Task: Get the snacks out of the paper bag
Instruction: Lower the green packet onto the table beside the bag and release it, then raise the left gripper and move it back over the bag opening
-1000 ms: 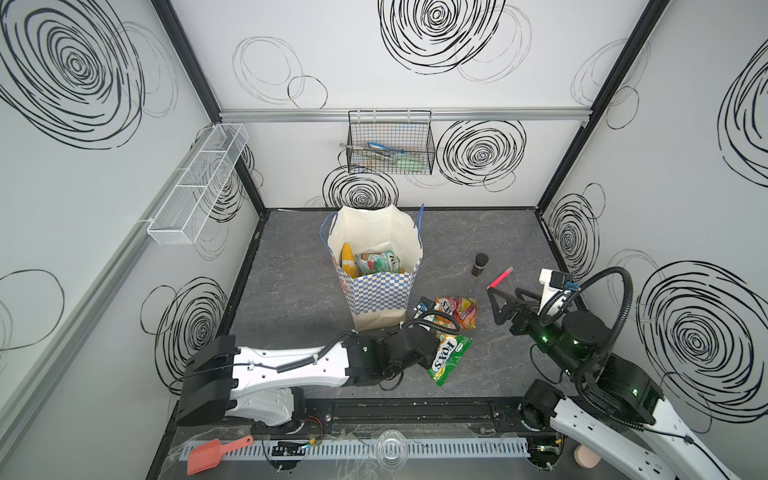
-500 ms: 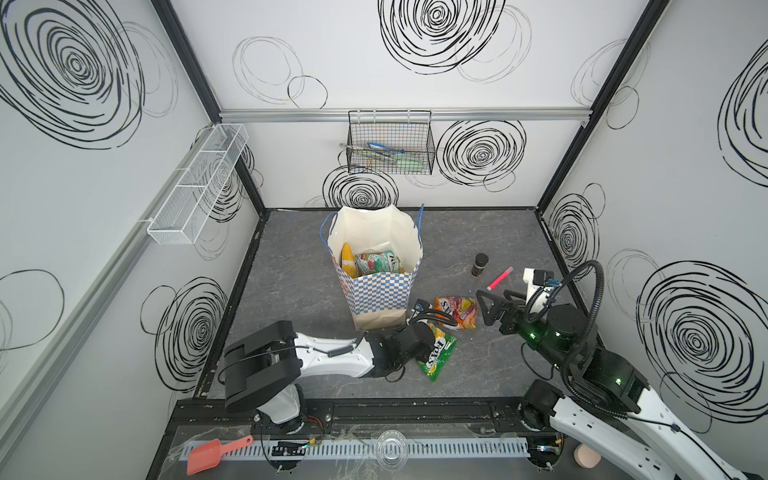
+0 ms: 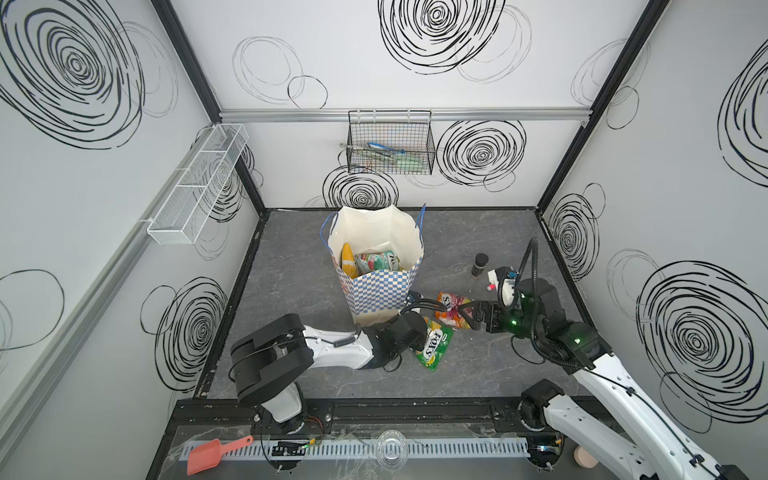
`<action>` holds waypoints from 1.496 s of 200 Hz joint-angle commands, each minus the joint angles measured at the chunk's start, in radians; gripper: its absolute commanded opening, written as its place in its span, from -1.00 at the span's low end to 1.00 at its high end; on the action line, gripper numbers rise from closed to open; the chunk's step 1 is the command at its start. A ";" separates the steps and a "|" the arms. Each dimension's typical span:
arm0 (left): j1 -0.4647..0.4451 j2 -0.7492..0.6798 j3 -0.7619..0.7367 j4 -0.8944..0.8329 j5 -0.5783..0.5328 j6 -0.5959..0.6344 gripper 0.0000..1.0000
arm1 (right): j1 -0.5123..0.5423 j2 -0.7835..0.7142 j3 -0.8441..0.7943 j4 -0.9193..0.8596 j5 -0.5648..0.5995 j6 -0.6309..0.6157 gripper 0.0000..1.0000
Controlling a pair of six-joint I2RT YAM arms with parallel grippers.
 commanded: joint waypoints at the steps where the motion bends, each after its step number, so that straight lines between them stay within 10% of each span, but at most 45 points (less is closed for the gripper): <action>1: 0.014 -0.013 -0.018 0.058 0.014 -0.008 -0.63 | -0.008 0.012 0.013 -0.047 -0.077 -0.035 0.95; 92: -0.013 -0.200 0.035 -0.066 -0.027 0.070 0.16 | -0.009 -0.001 0.030 -0.050 -0.016 -0.029 0.95; 164: -0.005 -0.439 0.172 -0.213 -0.078 0.163 0.34 | -0.008 -0.041 0.060 0.063 -0.026 -0.010 0.95; 231: 0.179 -0.547 0.351 -0.264 -0.076 0.262 0.35 | -0.008 0.000 0.108 0.124 -0.044 0.003 0.95; 299: 0.454 -0.325 0.623 -0.458 0.120 0.316 0.43 | -0.007 -0.019 0.101 0.120 -0.048 0.003 0.95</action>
